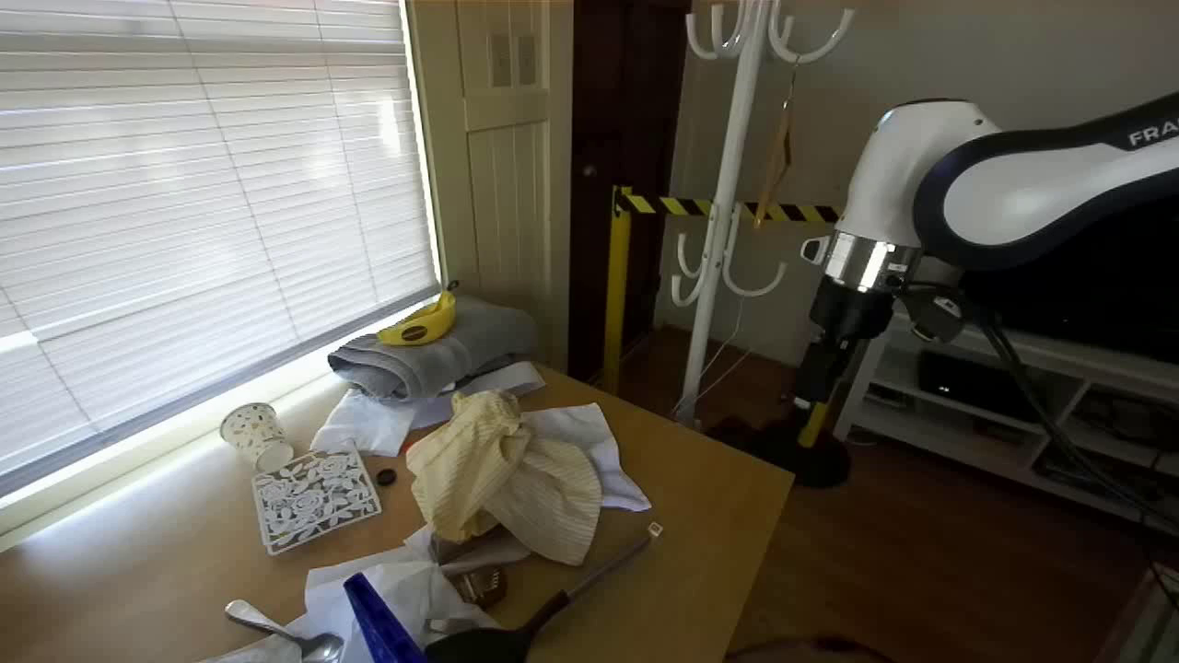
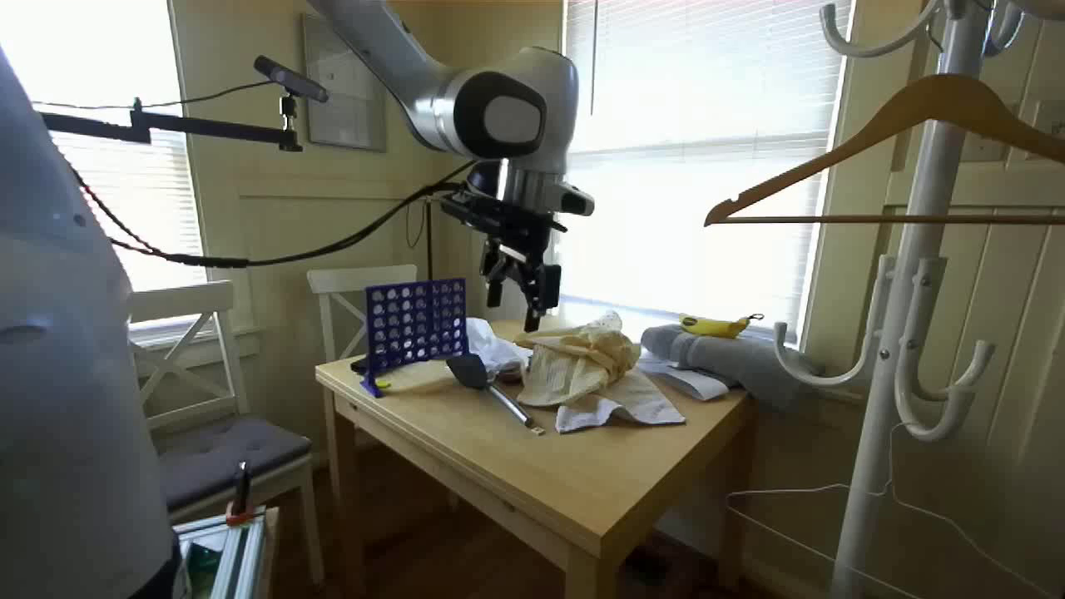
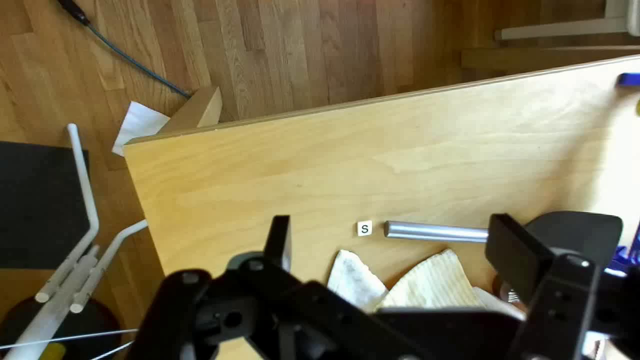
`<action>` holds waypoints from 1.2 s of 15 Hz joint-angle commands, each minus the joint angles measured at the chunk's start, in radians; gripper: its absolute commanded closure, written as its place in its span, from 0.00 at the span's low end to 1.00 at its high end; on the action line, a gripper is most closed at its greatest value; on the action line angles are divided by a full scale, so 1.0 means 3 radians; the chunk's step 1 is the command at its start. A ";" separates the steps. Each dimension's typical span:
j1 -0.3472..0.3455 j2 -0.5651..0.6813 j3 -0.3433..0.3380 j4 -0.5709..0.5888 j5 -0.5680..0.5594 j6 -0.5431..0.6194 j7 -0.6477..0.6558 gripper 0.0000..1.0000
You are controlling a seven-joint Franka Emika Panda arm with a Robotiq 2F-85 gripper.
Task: Hang the yellow towel on the stand
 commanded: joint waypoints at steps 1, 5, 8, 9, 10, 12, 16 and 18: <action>-0.0048 -0.0001 0.0046 0.0005 0.0011 -0.0008 -0.0007 0.00; -0.0048 -0.0001 0.0046 0.0005 0.0011 -0.0008 -0.0007 0.00; -0.0048 -0.0001 0.0046 0.0005 0.0011 -0.0008 -0.0007 0.00; -0.0048 -0.0001 0.0046 0.0005 0.0011 -0.0008 -0.0007 0.00; -0.0048 -0.0001 0.0046 0.0005 0.0011 -0.0008 -0.0007 0.00; -0.0048 -0.0001 0.0046 0.0005 0.0011 -0.0008 -0.0007 0.00; -0.0053 0.0236 0.0112 0.0178 -0.0057 0.0154 0.0161 0.00; -0.0073 0.0453 0.0198 0.0325 -0.0193 0.0389 0.0437 0.00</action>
